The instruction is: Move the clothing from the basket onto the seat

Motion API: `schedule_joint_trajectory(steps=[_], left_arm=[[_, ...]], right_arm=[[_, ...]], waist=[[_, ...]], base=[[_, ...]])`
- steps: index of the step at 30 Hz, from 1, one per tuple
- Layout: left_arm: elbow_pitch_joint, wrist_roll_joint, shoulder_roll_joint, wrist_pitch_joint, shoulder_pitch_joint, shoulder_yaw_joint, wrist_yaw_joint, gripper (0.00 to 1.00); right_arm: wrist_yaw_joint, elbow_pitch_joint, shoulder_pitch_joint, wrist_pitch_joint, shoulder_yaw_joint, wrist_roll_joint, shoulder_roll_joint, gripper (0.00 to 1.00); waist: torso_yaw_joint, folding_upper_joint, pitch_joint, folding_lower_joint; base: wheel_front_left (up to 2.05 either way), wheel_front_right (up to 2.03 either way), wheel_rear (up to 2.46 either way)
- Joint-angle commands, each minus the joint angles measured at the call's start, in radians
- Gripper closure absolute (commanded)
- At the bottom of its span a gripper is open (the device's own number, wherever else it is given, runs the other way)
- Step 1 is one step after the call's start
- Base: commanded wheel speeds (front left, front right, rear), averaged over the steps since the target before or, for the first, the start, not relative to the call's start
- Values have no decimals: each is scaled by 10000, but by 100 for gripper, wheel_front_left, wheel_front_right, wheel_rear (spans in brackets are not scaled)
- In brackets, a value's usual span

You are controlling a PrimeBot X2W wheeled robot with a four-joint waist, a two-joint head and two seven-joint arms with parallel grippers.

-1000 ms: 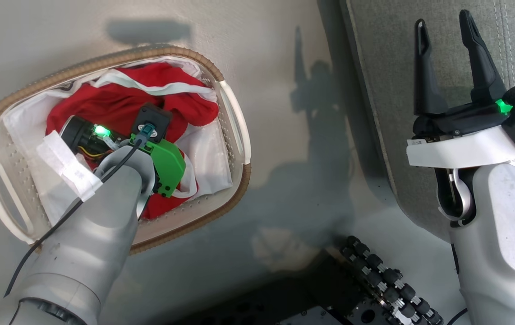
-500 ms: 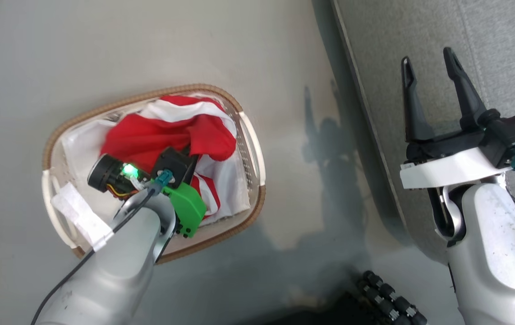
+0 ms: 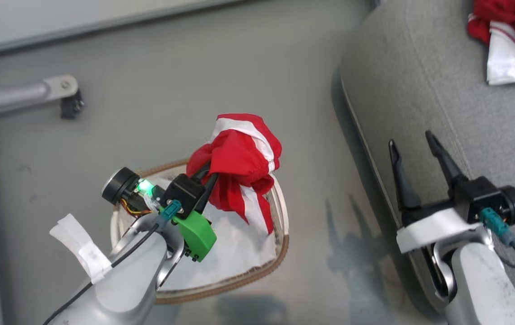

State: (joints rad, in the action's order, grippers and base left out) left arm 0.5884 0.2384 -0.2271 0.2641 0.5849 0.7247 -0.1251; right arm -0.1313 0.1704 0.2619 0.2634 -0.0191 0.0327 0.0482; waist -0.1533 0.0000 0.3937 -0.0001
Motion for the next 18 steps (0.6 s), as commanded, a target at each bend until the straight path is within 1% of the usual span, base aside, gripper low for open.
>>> schedule_joint_trajectory(steps=[1,4,8,10,13,18], left_arm=[[-107,17,-82,5,-216,118,-51,100],[-380,89,-231,5,10,572,-64,100],[-696,599,-432,4,455,1221,-67,100],[-856,839,-561,-20,788,1474,-67,100],[-1027,1031,-705,-16,1378,1538,-59,100],[-1331,1272,-757,-90,2236,1377,-60,100]], right_arm=[[10,78,-337,21,-5,-38,41,0],[10,200,-714,21,-112,-58,37,0],[10,307,-1125,21,-447,-71,41,0],[10,289,-1224,21,-607,-10,40,0],[10,239,-1248,21,-855,51,37,0],[10,180,-1134,21,-1352,175,38,0]], waist=[[901,0,-2187,1],[1029,0,-2902,1],[1128,0,-3698,1],[1169,0,-3916,1],[1227,0,-4080,1],[1369,0,-4245,1]], base=[[0,0,0],[0,0,0],[0,0,0],[0,0,0],[0,0,0],[0,0,0]])
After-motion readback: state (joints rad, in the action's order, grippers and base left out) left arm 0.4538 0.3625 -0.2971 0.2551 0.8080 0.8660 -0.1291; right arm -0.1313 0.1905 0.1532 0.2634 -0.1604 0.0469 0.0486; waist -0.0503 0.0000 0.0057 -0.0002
